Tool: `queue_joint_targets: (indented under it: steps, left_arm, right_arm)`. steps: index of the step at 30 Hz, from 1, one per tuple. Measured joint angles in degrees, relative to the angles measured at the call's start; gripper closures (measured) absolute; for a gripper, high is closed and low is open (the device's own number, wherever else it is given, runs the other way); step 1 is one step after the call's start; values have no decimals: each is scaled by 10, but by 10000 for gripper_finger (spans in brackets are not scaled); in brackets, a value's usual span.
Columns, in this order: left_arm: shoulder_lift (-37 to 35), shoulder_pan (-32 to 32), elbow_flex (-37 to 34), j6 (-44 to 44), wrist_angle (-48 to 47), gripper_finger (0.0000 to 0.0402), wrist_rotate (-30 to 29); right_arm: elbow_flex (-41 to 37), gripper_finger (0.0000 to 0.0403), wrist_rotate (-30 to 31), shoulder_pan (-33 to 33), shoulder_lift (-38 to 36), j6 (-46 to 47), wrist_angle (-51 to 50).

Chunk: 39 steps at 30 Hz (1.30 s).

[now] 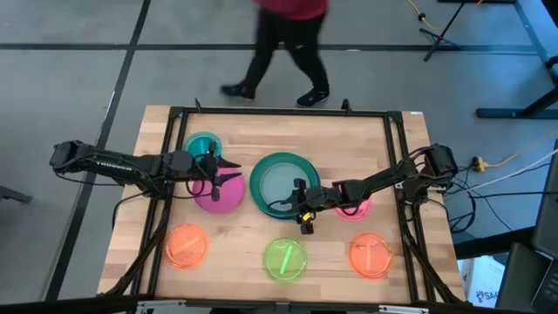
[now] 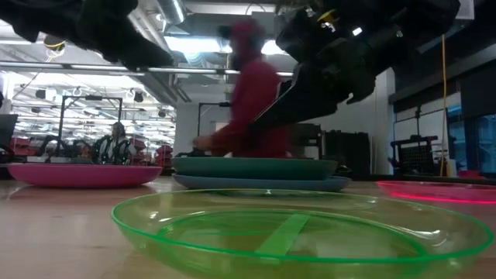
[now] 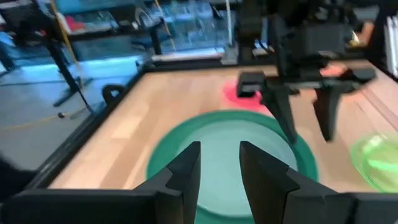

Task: Stack plastic plates
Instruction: Stack the pink plate on top of the light blue plate

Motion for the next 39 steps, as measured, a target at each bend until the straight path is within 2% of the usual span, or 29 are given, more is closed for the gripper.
queue_joint_targets:
  steps: [7, 15, 18, 23, 26, 32, 39]
  left_arm:
    - [0, -64, 9, -40, -31, 291, 56]
    - [25, -117, -3, -116, -69, 234, 44]
    - [42, -132, -6, -151, -91, 224, 47]
    - [98, -164, -6, -224, -128, 227, 14]
    - [142, -182, -5, -262, -131, 228, 18]
    - [198, -196, 26, -318, -250, 229, 18]
    - [237, -193, 32, -350, -262, 229, 42]
  right_arm:
    - [0, 189, -6, 0, 4, 0, 4]
    - [0, 189, -24, 0, 4, 3, 15]
    - [0, 189, -24, 0, 4, 3, 15]
    - [0, 189, -4, 0, 4, 4, 15]
    - [0, 189, -3, 0, 4, 2, 13]
    - [0, 189, -4, 0, 4, 2, 14]
    - [-1, 189, -9, 0, 4, 2, 10]
